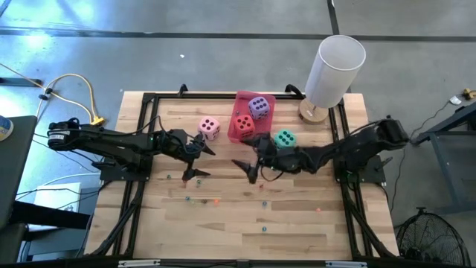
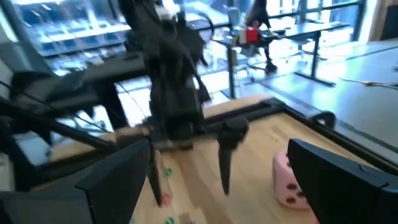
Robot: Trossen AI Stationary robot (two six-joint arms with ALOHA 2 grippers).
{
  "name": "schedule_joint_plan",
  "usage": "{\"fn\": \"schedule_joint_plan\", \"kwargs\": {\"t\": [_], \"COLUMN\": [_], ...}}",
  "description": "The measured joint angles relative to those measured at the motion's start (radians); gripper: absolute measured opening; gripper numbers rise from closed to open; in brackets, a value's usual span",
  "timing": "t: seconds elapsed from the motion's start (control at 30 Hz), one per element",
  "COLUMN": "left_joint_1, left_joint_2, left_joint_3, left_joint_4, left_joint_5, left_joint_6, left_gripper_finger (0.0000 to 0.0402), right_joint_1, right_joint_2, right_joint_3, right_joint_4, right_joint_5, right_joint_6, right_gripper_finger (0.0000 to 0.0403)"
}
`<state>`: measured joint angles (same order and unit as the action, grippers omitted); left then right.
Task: Pick & Place Dice
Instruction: Put the large blue dice into the bin
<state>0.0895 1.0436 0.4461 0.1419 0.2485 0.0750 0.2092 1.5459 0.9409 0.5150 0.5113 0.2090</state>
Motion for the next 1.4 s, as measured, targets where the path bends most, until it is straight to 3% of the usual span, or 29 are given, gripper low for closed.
{"fn": "schedule_joint_plan", "kwargs": {"t": [0.23, 0.47, 0.7, 1.13, 1.3, 1.4], "left_joint_1": [0.000, 0.000, 0.000, 0.000, 0.000, 0.000], "left_joint_2": [0.000, 0.000, 0.000, 0.000, 0.000, 0.000], "left_joint_3": [0.000, 0.000, 0.000, 0.000, 0.000, 0.000], "left_joint_4": [0.013, 0.020, 0.023, 0.024, 0.023, 0.024], "left_joint_5": [0.000, 0.000, 0.001, 0.001, 0.001, 0.002], "left_joint_6": [0.000, 0.000, 0.000, 0.000, 0.000, 0.000], "left_gripper_finger": [0.0400, 0.0400, 0.0400, 0.0400, 0.0400, 0.0400], "right_joint_1": [0.056, 0.078, 0.077, 0.091, 0.092, 0.100], "right_joint_2": [0.164, 0.264, 0.280, 0.280, 0.261, 0.216], "right_joint_3": [-0.001, -0.001, 0.011, 0.011, 0.010, 0.010], "right_joint_4": [0.040, 0.251, 0.286, 0.236, 0.084, -0.006], "right_joint_5": [0.093, 0.012, 0.021, 0.034, 0.041, 0.108], "right_joint_6": [0.006, -0.024, -0.082, -0.074, -0.051, -0.038], "right_gripper_finger": [0.0372, 0.0373, 0.0397, 0.0400, 0.0400, 0.0400]}}
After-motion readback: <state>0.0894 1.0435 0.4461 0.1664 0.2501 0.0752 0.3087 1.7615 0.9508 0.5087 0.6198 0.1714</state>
